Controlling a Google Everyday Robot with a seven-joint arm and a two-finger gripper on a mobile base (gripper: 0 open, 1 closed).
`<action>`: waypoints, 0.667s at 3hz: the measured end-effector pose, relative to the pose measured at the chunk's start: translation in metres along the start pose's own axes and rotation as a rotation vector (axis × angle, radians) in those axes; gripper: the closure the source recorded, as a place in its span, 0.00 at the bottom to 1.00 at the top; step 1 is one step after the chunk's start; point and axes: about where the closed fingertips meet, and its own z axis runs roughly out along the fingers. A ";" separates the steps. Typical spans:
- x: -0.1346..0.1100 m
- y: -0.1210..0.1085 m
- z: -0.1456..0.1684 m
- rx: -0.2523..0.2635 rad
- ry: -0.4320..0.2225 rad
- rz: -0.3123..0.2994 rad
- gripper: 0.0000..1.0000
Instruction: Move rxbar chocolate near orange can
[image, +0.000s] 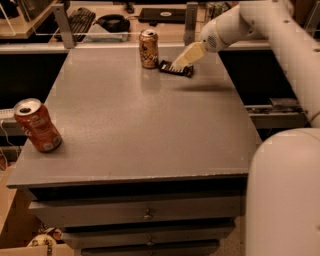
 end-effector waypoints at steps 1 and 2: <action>0.008 -0.001 -0.073 0.081 0.024 -0.013 0.00; 0.006 0.002 -0.081 0.084 0.026 -0.017 0.00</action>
Offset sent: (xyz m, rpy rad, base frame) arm -0.0383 -0.0435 0.0350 -0.0414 -0.0378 -0.0550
